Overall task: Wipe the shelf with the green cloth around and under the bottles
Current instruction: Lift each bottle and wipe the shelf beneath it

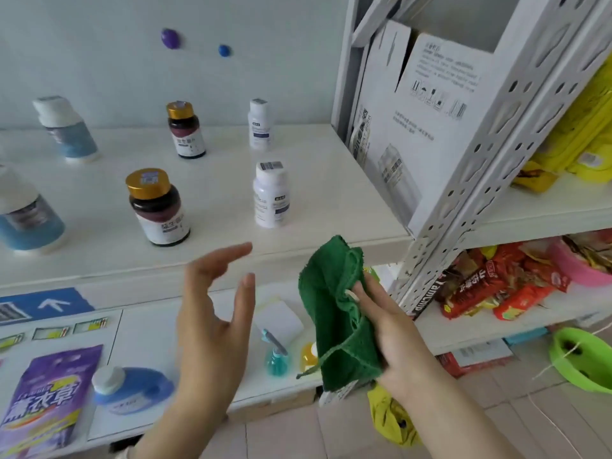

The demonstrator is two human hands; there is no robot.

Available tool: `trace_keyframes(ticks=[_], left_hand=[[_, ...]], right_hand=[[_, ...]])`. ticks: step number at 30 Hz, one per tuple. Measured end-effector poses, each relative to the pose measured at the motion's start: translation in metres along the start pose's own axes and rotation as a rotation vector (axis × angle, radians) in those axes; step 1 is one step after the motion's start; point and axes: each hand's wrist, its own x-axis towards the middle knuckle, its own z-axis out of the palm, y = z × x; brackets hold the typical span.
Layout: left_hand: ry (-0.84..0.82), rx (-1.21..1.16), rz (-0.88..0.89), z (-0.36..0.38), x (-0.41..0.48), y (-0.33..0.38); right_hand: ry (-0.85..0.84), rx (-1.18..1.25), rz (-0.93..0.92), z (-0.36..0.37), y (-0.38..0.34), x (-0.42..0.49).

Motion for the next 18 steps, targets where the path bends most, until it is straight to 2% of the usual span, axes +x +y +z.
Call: trace_keyframes(ticks=[2, 5, 8, 10, 13, 16, 18], left_hand=[[-0.054, -0.063, -0.181, 0.006, -0.028, -0.009], [-0.236, -0.264, -0.57, 0.011, -0.045, -0.018], [-0.314, -0.391, -0.762, 0.006, -0.047, -0.023], [-0.266, -0.442, -0.804, -0.003, -0.044, -0.023], [-0.205, -0.349, -0.718, -0.015, -0.04, -0.025], [-0.19, -0.311, -0.649, -0.025, -0.035, -0.023], [-0.201, -0.279, -0.612, -0.03, -0.033, -0.021]], right_hand=[[-0.04, 0.193, 0.107, 0.008, 0.011, -0.008], [-0.135, 0.285, 0.19, 0.014, 0.028, -0.012], [-0.204, 0.285, 0.294, 0.015, 0.048, -0.008], [-0.221, 0.317, 0.379, 0.015, 0.056, -0.004], [-0.174, 0.254, 0.464, 0.011, 0.063, -0.001], [-0.2, 0.156, 0.464, 0.01, 0.06, -0.002], [-0.247, 0.021, 0.4, 0.014, 0.058, -0.003]])
